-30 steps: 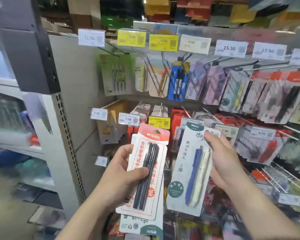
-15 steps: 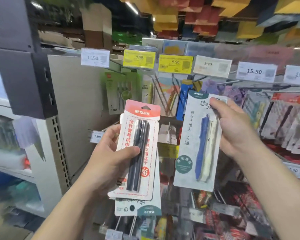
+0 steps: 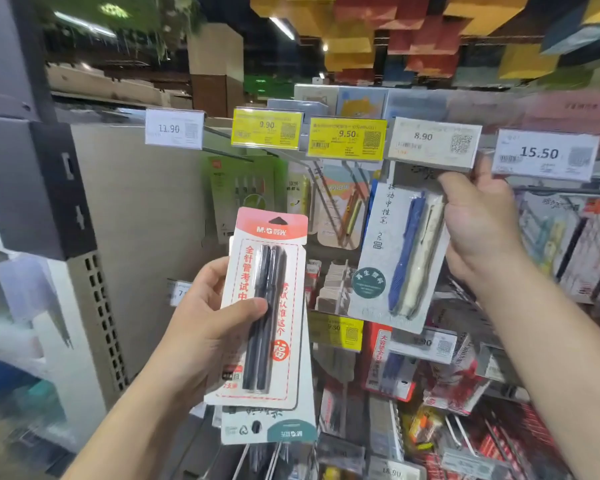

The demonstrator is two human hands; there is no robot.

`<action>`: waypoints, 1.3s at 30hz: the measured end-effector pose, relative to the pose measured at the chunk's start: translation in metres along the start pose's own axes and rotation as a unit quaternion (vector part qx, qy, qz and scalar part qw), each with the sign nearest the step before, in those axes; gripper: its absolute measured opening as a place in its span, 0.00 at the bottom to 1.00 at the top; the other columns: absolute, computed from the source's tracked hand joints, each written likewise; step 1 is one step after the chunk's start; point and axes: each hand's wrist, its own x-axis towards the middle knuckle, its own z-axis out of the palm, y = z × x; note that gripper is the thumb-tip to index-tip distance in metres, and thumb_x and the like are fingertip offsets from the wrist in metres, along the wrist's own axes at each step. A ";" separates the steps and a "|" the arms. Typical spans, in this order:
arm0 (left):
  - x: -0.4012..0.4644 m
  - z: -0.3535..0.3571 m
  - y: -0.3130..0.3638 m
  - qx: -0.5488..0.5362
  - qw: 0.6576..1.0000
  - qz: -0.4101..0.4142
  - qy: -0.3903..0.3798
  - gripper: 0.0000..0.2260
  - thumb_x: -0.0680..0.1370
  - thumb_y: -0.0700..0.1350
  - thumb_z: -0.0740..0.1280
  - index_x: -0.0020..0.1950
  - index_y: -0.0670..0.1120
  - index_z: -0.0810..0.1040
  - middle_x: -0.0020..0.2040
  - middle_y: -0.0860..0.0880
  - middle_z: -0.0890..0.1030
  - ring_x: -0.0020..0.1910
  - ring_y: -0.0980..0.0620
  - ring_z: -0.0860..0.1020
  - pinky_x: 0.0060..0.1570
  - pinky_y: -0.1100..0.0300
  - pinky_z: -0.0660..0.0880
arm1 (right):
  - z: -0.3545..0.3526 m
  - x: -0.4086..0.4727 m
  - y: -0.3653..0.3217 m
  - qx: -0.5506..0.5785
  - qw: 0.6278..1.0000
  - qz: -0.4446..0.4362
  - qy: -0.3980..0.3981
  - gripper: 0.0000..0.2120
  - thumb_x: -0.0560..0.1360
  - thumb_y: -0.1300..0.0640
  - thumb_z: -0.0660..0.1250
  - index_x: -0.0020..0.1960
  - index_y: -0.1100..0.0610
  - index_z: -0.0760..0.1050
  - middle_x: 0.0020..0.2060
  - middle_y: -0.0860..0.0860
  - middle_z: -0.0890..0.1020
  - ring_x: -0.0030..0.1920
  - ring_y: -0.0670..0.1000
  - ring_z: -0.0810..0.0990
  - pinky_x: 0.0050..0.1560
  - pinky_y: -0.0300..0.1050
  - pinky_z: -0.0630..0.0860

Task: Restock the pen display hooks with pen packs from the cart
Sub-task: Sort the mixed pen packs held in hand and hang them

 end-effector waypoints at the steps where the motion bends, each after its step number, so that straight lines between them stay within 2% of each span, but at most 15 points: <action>1: 0.001 0.000 0.001 -0.004 1.000 0.000 -0.005 0.26 0.69 0.31 0.73 0.65 0.45 0.74 0.56 0.35 0.84 0.44 0.40 0.86 0.37 0.47 0.84 | 0.000 0.002 0.001 -0.006 1.000 -0.003 0.008 0.14 0.70 0.62 0.67 0.49 0.48 0.85 0.55 0.47 0.87 0.61 0.52 0.84 0.69 0.59 0.76; 4: 0.004 -0.001 0.001 -0.011 1.000 -0.008 -0.018 0.25 0.69 0.32 0.70 0.65 0.44 0.74 0.56 0.34 0.84 0.44 0.40 0.86 0.37 0.47 0.84 | 0.000 0.008 0.005 -0.044 0.999 -0.002 0.012 0.15 0.71 0.61 0.67 0.50 0.43 0.84 0.56 0.46 0.87 0.61 0.52 0.84 0.69 0.59 0.76; 8: 0.007 -0.008 0.003 -0.008 0.999 -0.020 -0.036 0.25 0.71 0.30 0.74 0.65 0.45 0.74 0.56 0.34 0.85 0.45 0.37 0.86 0.38 0.45 0.84 | 0.001 0.009 0.006 -0.067 0.998 -0.012 -0.005 0.16 0.71 0.58 0.71 0.57 0.46 0.79 0.57 0.46 0.86 0.62 0.51 0.83 0.69 0.59 0.75; 12: 0.008 -0.015 0.003 -0.012 0.999 -0.025 -0.039 0.25 0.70 0.31 0.71 0.64 0.45 0.73 0.56 0.34 0.84 0.45 0.38 0.86 0.38 0.45 0.85 | 0.002 0.009 0.008 -0.064 0.998 -0.021 0.003 0.20 0.70 0.58 0.72 0.62 0.49 0.79 0.58 0.46 0.86 0.62 0.51 0.83 0.69 0.59 0.76; 15: 0.008 -0.019 0.004 -0.018 0.999 -0.028 -0.043 0.25 0.71 0.30 0.74 0.64 0.45 0.73 0.56 0.34 0.84 0.45 0.37 0.86 0.38 0.44 0.85 | 0.003 0.008 0.009 -0.059 0.998 -0.025 0.012 0.21 0.70 0.60 0.71 0.62 0.51 0.79 0.57 0.47 0.86 0.62 0.52 0.84 0.68 0.60 0.76; 17: 0.008 -0.021 0.004 -0.016 0.999 -0.027 -0.042 0.25 0.70 0.30 0.72 0.65 0.45 0.73 0.56 0.34 0.84 0.45 0.37 0.86 0.38 0.44 0.85 | 0.002 0.009 0.011 -0.066 0.997 -0.025 0.011 0.21 0.69 0.59 0.72 0.62 0.52 0.80 0.58 0.48 0.86 0.62 0.52 0.84 0.68 0.61 0.76; 21: 0.008 -0.023 0.002 -0.006 0.999 -0.020 -0.044 0.26 0.69 0.31 0.71 0.65 0.45 0.73 0.56 0.35 0.84 0.46 0.38 0.86 0.39 0.44 0.85 | -0.002 0.010 0.010 -0.089 0.996 -0.023 0.004 0.18 0.72 0.61 0.73 0.61 0.50 0.80 0.57 0.47 0.86 0.61 0.51 0.84 0.67 0.60 0.77; 25: 0.007 -0.025 -0.002 0.016 0.999 -0.019 -0.043 0.24 0.72 0.28 0.70 0.66 0.45 0.72 0.57 0.35 0.84 0.49 0.37 0.86 0.42 0.44 0.85 | -0.003 0.010 0.009 -0.104 0.994 -0.021 0.003 0.13 0.74 0.62 0.74 0.57 0.50 0.81 0.56 0.47 0.87 0.60 0.51 0.85 0.67 0.59 0.78; 27: 0.007 -0.025 -0.003 0.011 0.999 -0.021 -0.040 0.24 0.73 0.26 0.69 0.65 0.44 0.72 0.57 0.35 0.84 0.48 0.38 0.86 0.41 0.45 0.85 | 0.000 0.011 0.008 -0.130 0.991 -0.031 0.004 0.12 0.73 0.58 0.75 0.55 0.49 0.82 0.56 0.46 0.87 0.60 0.49 0.84 0.68 0.57 0.77; 30: 0.007 -0.025 -0.005 -0.002 0.999 -0.022 -0.035 0.25 0.71 0.28 0.71 0.66 0.44 0.73 0.57 0.34 0.84 0.49 0.36 0.85 0.41 0.44 0.85 | 0.006 0.011 0.011 -0.151 0.988 -0.035 0.002 0.10 0.77 0.63 0.72 0.54 0.49 0.83 0.54 0.43 0.87 0.60 0.46 0.84 0.69 0.54 0.76; 32: 0.007 -0.026 -0.006 -0.010 0.999 -0.022 -0.031 0.27 0.69 0.30 0.72 0.66 0.44 0.73 0.58 0.34 0.84 0.50 0.35 0.85 0.42 0.43 0.85 | 0.008 0.013 0.016 -0.164 0.986 -0.033 0.019 0.08 0.78 0.61 0.73 0.54 0.51 0.83 0.51 0.42 0.86 0.56 0.45 0.84 0.65 0.50 0.78; 34: 0.008 -0.027 -0.007 -0.017 0.999 -0.027 -0.030 0.27 0.69 0.31 0.72 0.66 0.45 0.73 0.58 0.34 0.84 0.50 0.35 0.85 0.41 0.43 0.85 | 0.009 0.011 0.021 -0.182 0.983 -0.007 0.027 0.01 0.79 0.56 0.73 0.50 0.52 0.83 0.48 0.43 0.86 0.52 0.46 0.84 0.63 0.52 0.79; 37: 0.008 -0.029 -0.008 -0.021 0.999 -0.030 -0.029 0.27 0.70 0.30 0.77 0.65 0.45 0.74 0.58 0.34 0.84 0.50 0.35 0.85 0.41 0.43 0.85 | 0.001 0.003 0.029 -0.215 0.975 0.050 0.011 0.03 0.77 0.52 0.74 0.47 0.51 0.82 0.48 0.49 0.87 0.54 0.53 0.85 0.66 0.58 0.78; 39: 0.008 -0.030 -0.008 -0.026 0.999 -0.032 -0.029 0.27 0.70 0.30 0.76 0.65 0.45 0.74 0.57 0.34 0.84 0.48 0.35 0.86 0.39 0.44 0.85 | -0.004 -0.004 0.034 -0.237 0.969 0.067 -0.007 0.05 0.77 0.51 0.74 0.46 0.51 0.82 0.47 0.51 0.87 0.53 0.55 0.85 0.66 0.60 0.77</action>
